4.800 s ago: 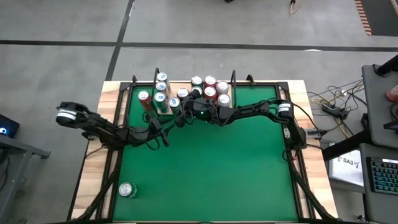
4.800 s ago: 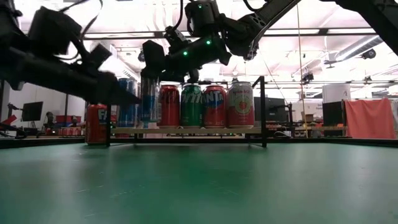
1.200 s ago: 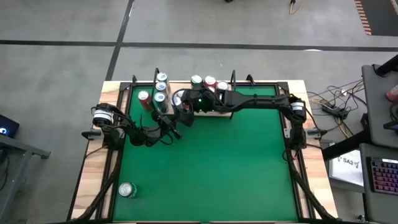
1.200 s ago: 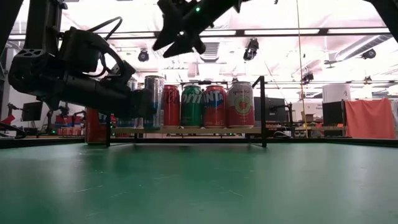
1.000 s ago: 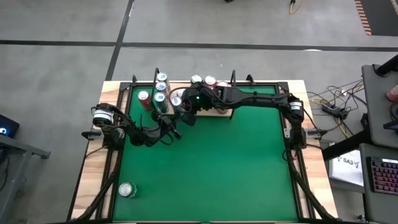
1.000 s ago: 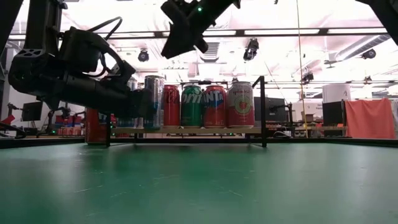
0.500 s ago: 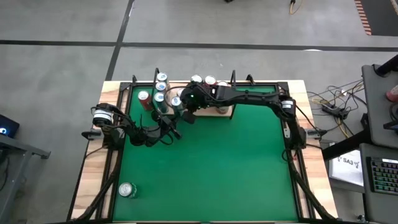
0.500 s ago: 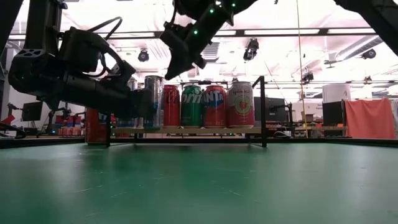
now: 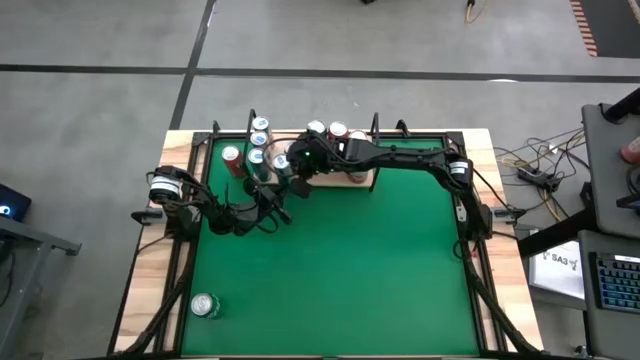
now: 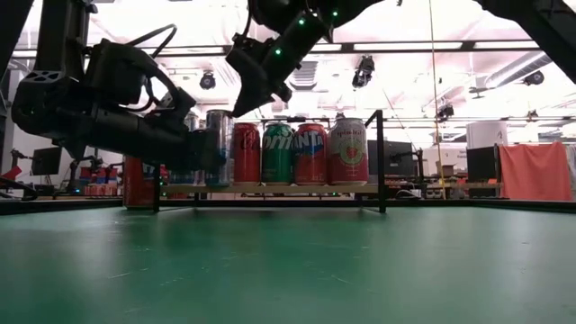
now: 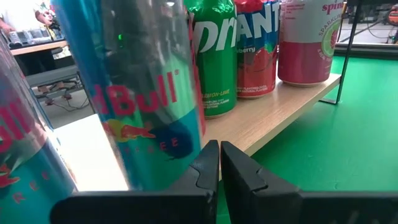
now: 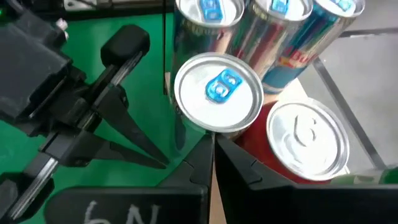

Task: Pick and place cans onto a shelf
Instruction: Put the blue silver soda can on the shelf

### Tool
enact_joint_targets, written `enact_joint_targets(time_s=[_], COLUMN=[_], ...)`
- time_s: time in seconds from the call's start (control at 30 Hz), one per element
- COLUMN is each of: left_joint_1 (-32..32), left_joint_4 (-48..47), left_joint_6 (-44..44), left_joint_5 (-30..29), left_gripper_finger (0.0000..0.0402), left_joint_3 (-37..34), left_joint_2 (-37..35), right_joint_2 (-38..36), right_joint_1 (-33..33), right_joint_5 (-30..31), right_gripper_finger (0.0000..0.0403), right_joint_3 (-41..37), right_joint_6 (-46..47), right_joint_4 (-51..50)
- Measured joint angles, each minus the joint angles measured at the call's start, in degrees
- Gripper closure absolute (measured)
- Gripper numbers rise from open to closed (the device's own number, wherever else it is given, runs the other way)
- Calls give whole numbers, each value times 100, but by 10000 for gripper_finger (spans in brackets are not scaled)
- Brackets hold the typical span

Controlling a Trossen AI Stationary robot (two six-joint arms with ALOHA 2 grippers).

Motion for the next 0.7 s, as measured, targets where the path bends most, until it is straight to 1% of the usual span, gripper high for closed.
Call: enact_joint_targets(time_s=[0.17, 0.43, 0.57, 0.7], left_joint_1=[-48, -294, -571, -987], left_joint_4=[2, 2, -1, -25], left_joint_6=[-2, 6, 143, 485], left_joint_5=[0, 0, 0, 2], left_gripper_finger=[402, 402, 402, 402], left_joint_3=[0, 0, -9, -55], left_joint_2=[0, -67, -226, -633], right_joint_2=[0, 12, 13, -17], right_joint_1=[-12, -50, -55, -42], right_joint_5=[0, 0, 2, 0], right_gripper_finger=[394, 394, 394, 394], right_joint_3=[0, 0, 0, 67], right_joint_6=[-64, -225, -351, -354], right_joint_4=[169, 420, 401, 137])
